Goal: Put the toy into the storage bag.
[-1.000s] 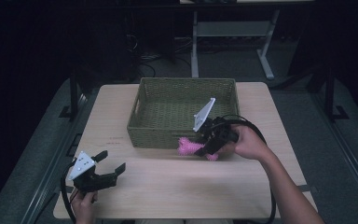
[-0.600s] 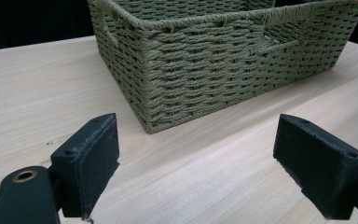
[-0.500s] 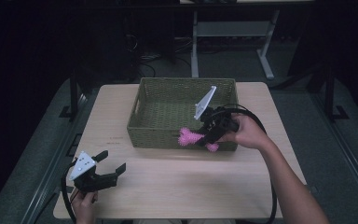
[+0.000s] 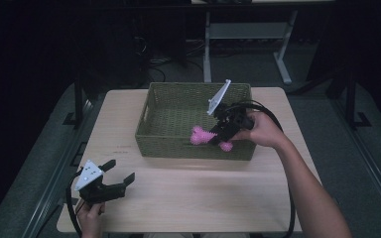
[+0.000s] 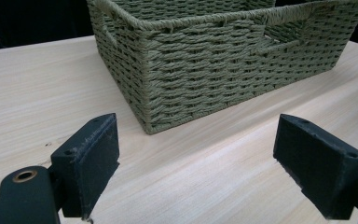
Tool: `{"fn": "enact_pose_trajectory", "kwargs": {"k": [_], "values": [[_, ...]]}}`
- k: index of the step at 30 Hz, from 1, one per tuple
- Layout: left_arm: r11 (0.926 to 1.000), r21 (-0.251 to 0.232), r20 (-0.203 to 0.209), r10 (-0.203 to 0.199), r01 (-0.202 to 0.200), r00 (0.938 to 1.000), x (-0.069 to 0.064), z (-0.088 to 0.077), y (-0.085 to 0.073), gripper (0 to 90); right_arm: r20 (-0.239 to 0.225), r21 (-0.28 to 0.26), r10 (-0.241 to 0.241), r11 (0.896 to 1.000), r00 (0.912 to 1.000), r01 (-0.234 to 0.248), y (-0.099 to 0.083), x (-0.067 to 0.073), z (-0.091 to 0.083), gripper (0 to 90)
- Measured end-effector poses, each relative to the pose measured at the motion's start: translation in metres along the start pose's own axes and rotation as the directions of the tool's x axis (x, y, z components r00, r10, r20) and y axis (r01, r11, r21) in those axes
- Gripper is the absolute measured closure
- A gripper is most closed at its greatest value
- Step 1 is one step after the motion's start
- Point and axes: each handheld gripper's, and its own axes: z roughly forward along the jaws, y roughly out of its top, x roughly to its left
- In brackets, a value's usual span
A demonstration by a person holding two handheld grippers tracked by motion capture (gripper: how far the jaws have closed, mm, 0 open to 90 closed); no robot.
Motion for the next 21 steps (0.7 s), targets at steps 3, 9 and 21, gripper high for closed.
{"fn": "enact_pose_trajectory", "kwargs": {"k": [3, 9, 21], "values": [[1.0, 0.006, -0.002, 0.003, -0.003, 1.0, -0.001, 0.001, 0.0, 13.8, -0.002, -0.002, 0.006, 1.0, 1.0, -0.006, 0.001, -0.006, -0.003, 58.4], [1.0, 0.001, -0.002, 0.0, 0.0, 1.0, 0.0, 0.001, -0.001, 13.8, 0.006, 0.0, 0.025, 1.0, 0.9997, -0.025, 0.003, -0.016, -0.008, 58.4], [1.0, 0.0, 0.001, 0.001, -0.001, 1.0, 0.0, 0.0, -0.001, 13.8, 0.006, 0.0, 0.046, 0.999, 0.9989, -0.046, 0.006, -0.033, -0.012, 58.4]]}}
